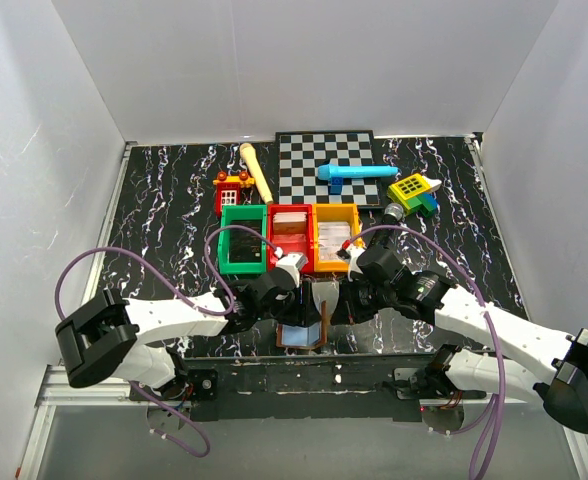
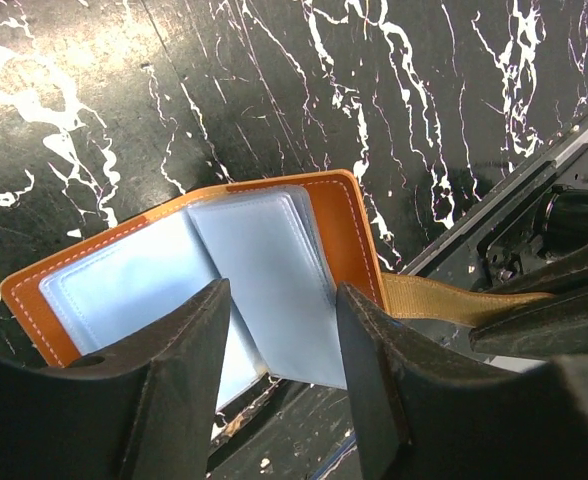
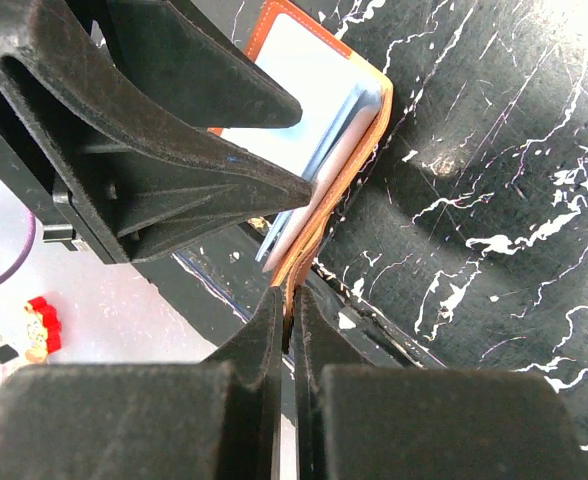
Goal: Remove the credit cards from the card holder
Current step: Remove the credit card from the card holder.
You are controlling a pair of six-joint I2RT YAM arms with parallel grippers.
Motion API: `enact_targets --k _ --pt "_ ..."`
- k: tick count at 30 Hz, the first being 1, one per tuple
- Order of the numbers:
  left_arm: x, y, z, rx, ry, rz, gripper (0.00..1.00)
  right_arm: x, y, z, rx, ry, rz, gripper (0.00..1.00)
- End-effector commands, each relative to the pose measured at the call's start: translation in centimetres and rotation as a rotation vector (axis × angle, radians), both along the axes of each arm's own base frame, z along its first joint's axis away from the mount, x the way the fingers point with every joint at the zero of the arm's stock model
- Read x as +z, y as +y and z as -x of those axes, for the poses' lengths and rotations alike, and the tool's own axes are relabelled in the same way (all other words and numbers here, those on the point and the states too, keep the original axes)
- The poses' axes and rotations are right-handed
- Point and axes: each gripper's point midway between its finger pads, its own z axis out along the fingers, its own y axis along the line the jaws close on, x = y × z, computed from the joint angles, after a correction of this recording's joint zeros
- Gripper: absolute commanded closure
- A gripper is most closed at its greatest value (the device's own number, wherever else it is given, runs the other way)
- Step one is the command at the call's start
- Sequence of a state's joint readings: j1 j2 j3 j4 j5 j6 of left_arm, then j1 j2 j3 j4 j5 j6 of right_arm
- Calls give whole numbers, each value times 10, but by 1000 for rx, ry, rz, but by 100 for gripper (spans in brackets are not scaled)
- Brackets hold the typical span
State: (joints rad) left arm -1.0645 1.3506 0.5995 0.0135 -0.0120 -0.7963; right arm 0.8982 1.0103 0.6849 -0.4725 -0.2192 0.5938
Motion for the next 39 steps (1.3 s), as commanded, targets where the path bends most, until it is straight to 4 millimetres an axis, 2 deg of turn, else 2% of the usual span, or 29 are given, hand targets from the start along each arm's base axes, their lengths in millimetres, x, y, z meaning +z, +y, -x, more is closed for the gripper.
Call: enact_targets --k 1,9,19,27,39 --pt "4 9 -3 31 -21 -24 56 24 11 -6 20 -45 -51 99" --pt "12 17 -4 69 -37 -4 55 22 11 -6 18 -44 -44 99" --pt "8 19 -3 68 -31 -20 53 22 10 -5 17 -43 -42 99" --pt "4 39 -6 139 -38 -62 53 21 9 -5 15 -46 -42 99" --pt "3 46 -4 152 -34 -75 52 22 10 -5 20 -48 -40 99"
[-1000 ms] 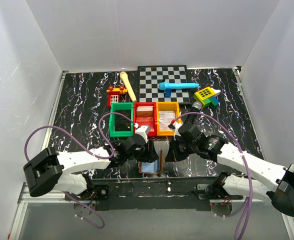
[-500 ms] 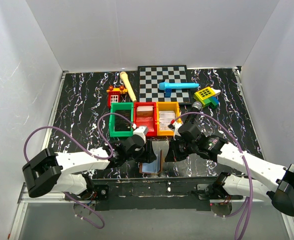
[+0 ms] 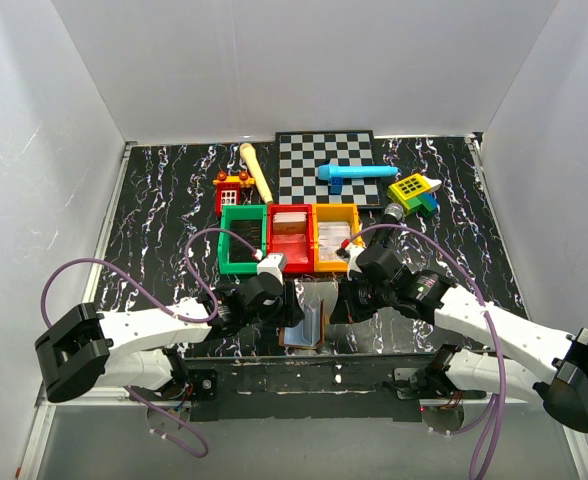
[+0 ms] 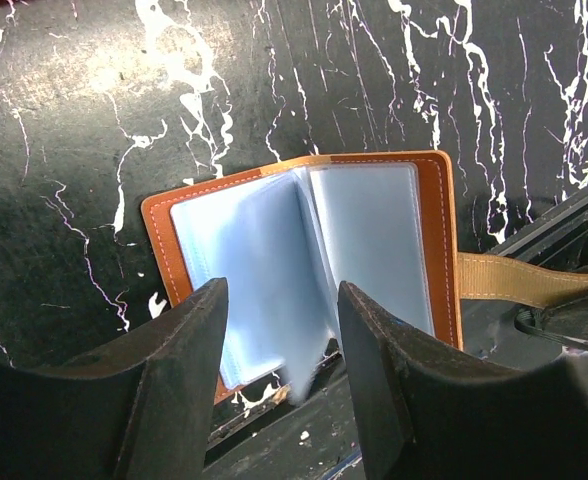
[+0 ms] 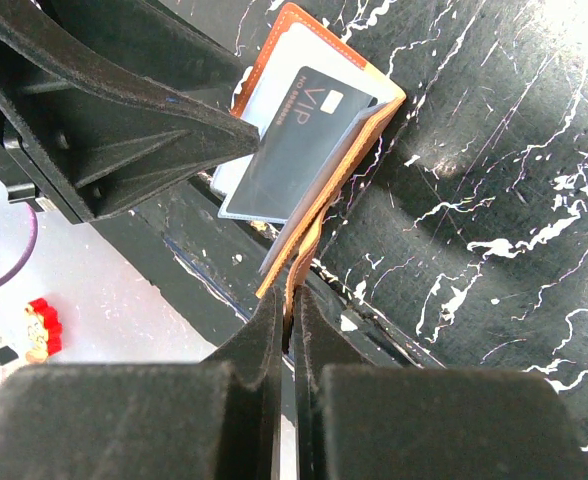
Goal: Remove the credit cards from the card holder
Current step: Remove the credit card from the card holder.
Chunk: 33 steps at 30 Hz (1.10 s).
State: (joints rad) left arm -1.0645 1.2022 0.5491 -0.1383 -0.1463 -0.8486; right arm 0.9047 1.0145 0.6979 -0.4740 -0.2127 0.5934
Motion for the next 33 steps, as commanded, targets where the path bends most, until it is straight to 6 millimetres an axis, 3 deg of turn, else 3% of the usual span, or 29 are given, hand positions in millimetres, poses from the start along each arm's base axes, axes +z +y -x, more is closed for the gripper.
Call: enact_targets --k 1,14,22,28,33 --pt "0 7 0 16 -14 -15 52 19 8 -4 18 -39 -38 99" --pt "-1 8 -1 10 -14 -32 50 20 8 -5 23 -41 -33 99" --pt "0 -5 -4 -48 -27 -57 50 18 7 -5 16 -37 -25 99" --pt "-2 -27 -7 -117 -19 -65 50 16 1 -7 -16 -44 -2 66" --pt "-6 -34 -10 -127 -18 -74 51 20 -16 -11 -50 -85 60 57"
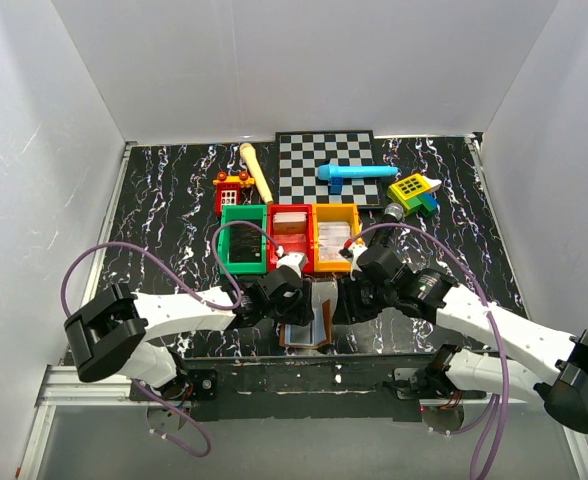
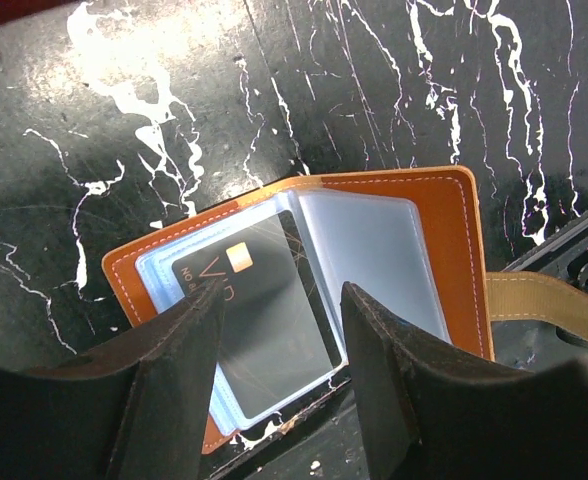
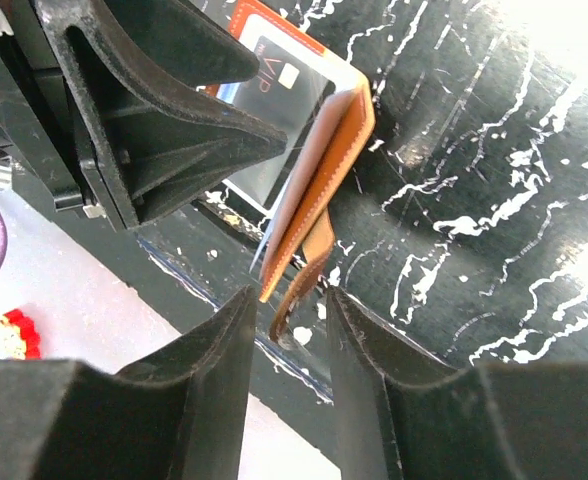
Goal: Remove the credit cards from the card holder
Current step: Remove the credit card from the card holder.
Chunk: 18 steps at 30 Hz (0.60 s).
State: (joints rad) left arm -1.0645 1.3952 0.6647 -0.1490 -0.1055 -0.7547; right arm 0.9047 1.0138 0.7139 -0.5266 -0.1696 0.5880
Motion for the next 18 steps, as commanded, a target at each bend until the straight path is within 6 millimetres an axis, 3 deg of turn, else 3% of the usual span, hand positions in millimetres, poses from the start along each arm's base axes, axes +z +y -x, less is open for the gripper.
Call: enact_targets --k 1,4,9,14,18 --pt "12 -13 -4 -34 -33 32 50 28 -9 -11 -29 -99 11 57" --pt "13 -9 -4 -20 -35 37 51 45 -14 -14 -44 -143 -3 59" --pt "18 -1 -3 18 -43 57 51 76 15 -6 35 -148 -184 62" --pt "23 14 1 58 -48 76 51 64 52 8 132 -33 -235 68" --pt "19 29 6 93 -48 79 55 39 71 7 105 64 -240 75"
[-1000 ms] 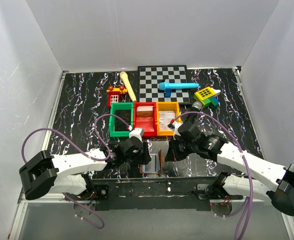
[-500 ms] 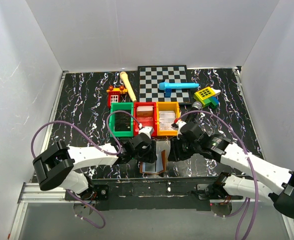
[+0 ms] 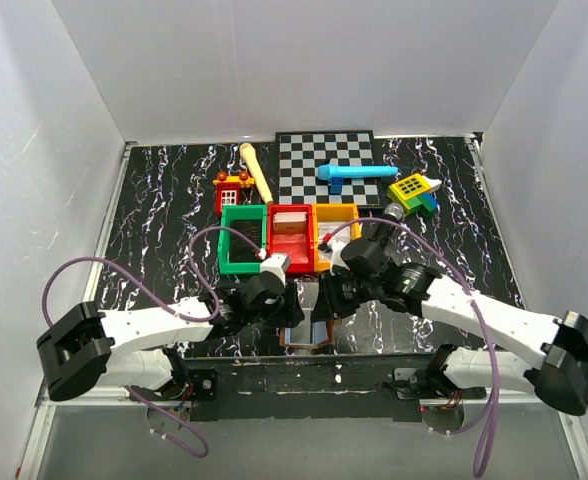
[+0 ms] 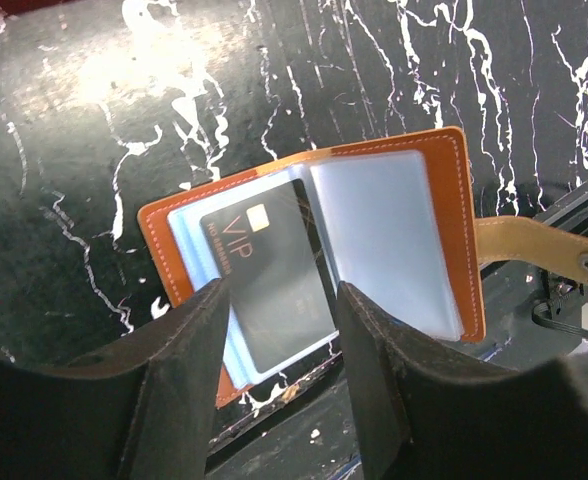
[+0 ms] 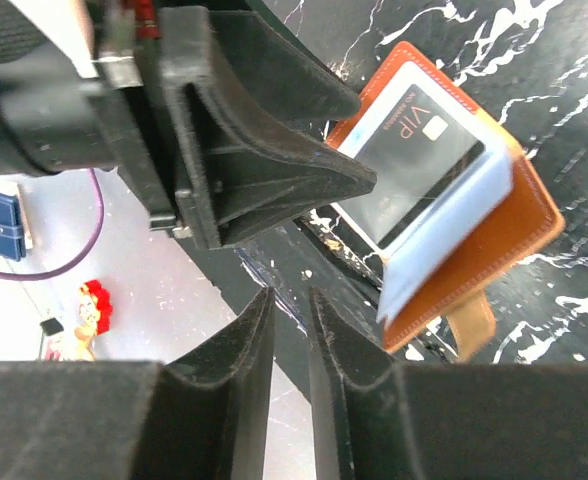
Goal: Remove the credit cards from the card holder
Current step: Remove the credit card from the card holder.
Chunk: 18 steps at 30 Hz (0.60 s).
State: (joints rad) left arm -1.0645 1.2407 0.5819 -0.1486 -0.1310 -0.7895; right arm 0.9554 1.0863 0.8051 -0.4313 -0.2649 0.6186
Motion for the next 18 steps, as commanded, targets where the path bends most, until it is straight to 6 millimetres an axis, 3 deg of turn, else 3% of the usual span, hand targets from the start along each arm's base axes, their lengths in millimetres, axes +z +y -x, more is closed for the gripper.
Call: enact_targets --k 1,10,18 --pt "0 15 2 53 -14 13 56 -3 29 1 5 72 -96 76" --pt "-5 7 3 27 -8 36 60 -79 1 -2 -107 154 138 77" --pt "-10 10 2 53 -3 33 64 -109 -10 -11 -205 218 203 77"
